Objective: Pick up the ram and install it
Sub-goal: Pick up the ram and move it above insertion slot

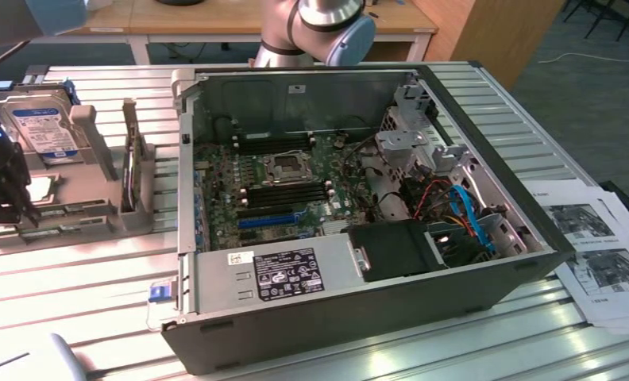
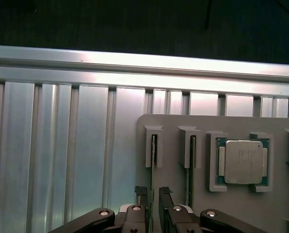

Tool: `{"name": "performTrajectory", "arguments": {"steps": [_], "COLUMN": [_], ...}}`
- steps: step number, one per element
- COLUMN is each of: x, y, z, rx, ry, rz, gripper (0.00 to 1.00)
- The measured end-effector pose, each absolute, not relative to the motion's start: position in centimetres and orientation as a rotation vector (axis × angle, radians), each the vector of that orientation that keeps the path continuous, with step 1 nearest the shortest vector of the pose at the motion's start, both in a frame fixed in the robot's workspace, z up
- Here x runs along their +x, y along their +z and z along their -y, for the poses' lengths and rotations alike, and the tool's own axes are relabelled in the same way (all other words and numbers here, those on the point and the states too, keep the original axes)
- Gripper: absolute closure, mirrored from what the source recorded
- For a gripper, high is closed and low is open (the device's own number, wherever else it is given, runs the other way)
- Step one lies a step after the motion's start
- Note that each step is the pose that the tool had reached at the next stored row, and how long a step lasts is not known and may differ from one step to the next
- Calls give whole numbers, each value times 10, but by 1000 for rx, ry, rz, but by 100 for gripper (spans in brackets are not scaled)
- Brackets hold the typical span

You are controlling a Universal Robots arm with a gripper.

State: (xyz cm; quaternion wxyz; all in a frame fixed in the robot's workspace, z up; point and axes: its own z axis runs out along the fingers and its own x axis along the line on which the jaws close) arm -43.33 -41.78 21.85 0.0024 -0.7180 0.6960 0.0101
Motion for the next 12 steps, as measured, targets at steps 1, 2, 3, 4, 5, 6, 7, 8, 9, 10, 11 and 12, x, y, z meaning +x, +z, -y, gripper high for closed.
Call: {"name": "performTrajectory", "arguments": {"steps": [1, 2, 3, 4, 5, 6, 7, 8, 9, 10, 11, 12], "x": [-433, -433, -433, -433, -433, -433, -433, -433, -433, -433, -433, -433], "y": [218, 218, 218, 218, 218, 218, 217, 216, 215, 214, 213, 212], "z": [417, 417, 417, 417, 417, 417, 417, 417, 417, 417, 417, 417], "rx": [-2252, -2252, -2252, -2252, -2252, -2252, -2252, -2252, -2252, -2252, -2252, -2251], "ry": [32, 32, 32, 32, 32, 32, 32, 31, 31, 30, 30, 30], "rz": [-2183, -2183, -2183, -2183, -2183, -2183, -2183, -2183, -2183, -2183, -2183, -2182], "gripper": [76, 76, 76, 76, 76, 76, 76, 76, 76, 76, 76, 76]}}
